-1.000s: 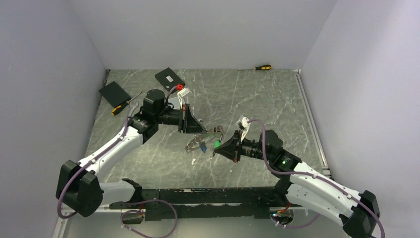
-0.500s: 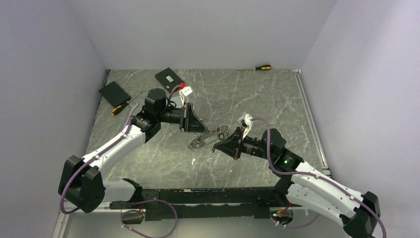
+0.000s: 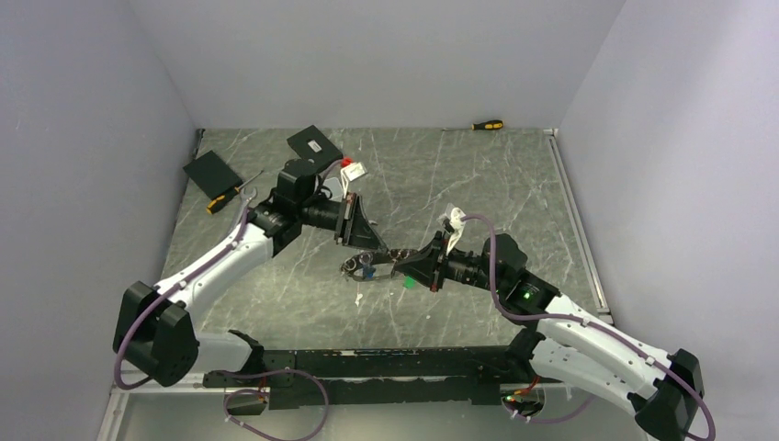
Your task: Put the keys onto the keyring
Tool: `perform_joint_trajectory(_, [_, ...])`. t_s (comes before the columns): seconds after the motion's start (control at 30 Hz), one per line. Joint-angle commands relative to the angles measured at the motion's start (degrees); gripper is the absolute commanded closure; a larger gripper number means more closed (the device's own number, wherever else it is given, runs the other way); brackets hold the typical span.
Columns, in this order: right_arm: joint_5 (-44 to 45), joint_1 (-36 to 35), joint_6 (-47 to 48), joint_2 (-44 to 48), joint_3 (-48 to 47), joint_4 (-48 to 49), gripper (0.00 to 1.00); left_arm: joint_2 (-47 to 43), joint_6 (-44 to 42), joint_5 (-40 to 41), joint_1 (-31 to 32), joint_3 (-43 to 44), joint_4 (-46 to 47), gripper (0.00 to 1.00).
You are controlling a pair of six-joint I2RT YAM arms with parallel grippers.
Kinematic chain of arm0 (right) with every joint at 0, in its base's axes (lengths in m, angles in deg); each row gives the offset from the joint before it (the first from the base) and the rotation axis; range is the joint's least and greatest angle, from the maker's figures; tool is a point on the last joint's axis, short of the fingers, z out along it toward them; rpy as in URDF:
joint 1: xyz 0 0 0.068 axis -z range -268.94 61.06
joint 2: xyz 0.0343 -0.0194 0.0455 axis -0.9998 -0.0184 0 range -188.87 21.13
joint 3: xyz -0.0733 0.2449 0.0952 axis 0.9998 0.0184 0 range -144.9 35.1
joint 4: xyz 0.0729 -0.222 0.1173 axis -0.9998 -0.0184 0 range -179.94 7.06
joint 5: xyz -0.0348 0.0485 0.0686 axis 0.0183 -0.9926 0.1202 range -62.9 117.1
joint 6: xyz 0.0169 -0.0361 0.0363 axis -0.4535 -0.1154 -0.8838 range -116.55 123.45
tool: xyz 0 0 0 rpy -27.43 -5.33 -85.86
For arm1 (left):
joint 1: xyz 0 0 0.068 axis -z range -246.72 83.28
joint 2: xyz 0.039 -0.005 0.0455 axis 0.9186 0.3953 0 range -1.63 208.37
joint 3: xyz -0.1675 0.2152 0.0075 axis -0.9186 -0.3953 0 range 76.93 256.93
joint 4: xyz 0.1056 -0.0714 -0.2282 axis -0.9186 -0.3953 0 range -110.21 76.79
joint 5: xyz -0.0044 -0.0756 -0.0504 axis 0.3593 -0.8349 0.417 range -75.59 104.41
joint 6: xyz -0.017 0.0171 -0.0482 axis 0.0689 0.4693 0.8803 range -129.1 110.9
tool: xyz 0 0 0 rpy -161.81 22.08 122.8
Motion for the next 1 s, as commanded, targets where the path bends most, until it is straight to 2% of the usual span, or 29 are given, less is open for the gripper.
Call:
perform_joint_trajectory(0.0, [0.59, -0.27, 1.33, 0.86, -2.65, 2.66, 1.0, 2.25, 0.64, 2.86, 0.29, 6.85, -6.82, 1.0])
perform_joint_trajectory(0.17, [3.1, -0.33, 2.1, -0.75, -2.69, 3.14, 1.0, 3.93, 6.07, 4.87, 0.24, 10.5, -10.43, 1.0])
perform_joint_trajectory(0.43, [8.01, -0.28, 4.29, -2.24, -2.05, 3.72, 1.0, 6.59, 21.51, 2.71, 0.04, 9.67, -5.81, 1.0])
perform_joint_trajectory(0.67, [10.0, -0.25, 6.87, -3.11, -2.23, 3.44, 1.0, 8.57, 26.58, 1.3, -0.64, 10.99, -9.78, 1.0])
perform_joint_trajectory(0.97, [11.4, -0.24, 9.87, -3.83, -1.64, 3.92, 1.0, 11.14, 42.9, -4.09, -0.84, 4.0, 0.19, 1.0])
